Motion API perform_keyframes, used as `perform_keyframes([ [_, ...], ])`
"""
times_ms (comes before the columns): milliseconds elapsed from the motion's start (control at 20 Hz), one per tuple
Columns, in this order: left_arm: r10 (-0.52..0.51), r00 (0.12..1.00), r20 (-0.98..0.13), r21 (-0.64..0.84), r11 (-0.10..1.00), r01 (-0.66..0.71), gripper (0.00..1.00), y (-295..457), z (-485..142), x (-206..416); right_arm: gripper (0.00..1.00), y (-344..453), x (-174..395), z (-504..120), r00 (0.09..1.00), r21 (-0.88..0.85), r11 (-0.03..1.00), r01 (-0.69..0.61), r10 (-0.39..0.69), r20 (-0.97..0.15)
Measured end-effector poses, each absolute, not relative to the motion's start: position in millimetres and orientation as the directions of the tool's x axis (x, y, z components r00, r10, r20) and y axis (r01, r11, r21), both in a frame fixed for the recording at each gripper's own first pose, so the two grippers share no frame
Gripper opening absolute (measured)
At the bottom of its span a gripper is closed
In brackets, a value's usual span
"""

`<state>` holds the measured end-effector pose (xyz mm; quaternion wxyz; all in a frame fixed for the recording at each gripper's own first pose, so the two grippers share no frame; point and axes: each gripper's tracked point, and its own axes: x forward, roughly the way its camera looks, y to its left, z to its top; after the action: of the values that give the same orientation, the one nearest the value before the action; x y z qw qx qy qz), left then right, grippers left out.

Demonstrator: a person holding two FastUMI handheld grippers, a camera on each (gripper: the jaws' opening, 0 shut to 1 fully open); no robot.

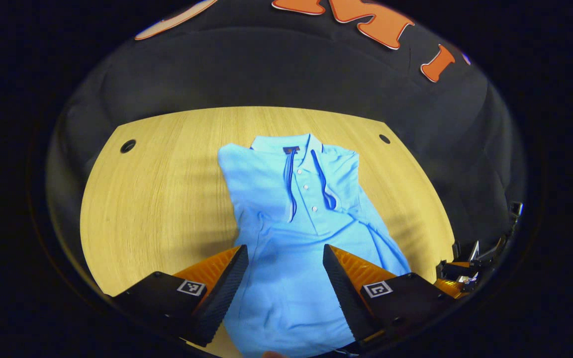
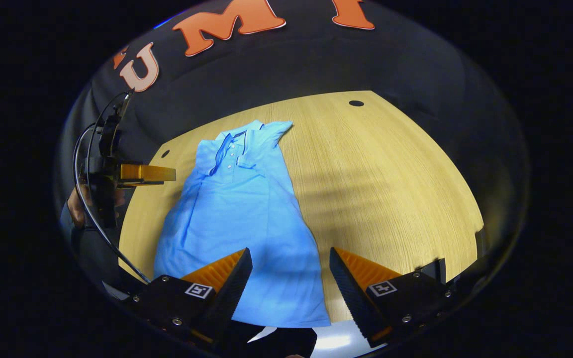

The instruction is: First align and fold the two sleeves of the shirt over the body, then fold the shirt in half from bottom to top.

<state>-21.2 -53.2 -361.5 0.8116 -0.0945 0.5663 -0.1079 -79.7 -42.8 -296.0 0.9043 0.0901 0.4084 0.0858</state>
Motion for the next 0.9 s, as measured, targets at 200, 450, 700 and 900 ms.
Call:
perform_keyframes([
  [200, -0.256, 0.319, -0.913, -0.263, 0.965, 0.021, 0.99, -43.9, -358.0, -83.3, 0.98, -41.7, -102.2, -317.1, 0.614, 0.235, 0.964, -0.121, 0.259, -0.746],
  [450, -0.202, 0.263, -0.944, -0.211, 0.978, -0.006, 0.99, -27.9, -364.0, -161.9, 0.98, -41.0, -129.3, -344.4, 0.57, 0.207, 0.962, -0.177, 0.272, -0.776],
  [700, -0.135, 0.212, -0.968, -0.139, 0.99, -0.007, 0.99, -14.7, -380.2, -223.2, 0.98, -43.1, -151.8, -365.5, 0.545, 0.173, 0.965, -0.198, 0.255, -0.799],
  [900, -0.124, 0.183, -0.975, -0.134, 0.99, -0.042, 1.0, -5.0, -386.4, -259.2, 0.98, -42.8, -162.8, -375.5, 0.531, 0.15, 0.964, -0.221, 0.248, -0.81],
])
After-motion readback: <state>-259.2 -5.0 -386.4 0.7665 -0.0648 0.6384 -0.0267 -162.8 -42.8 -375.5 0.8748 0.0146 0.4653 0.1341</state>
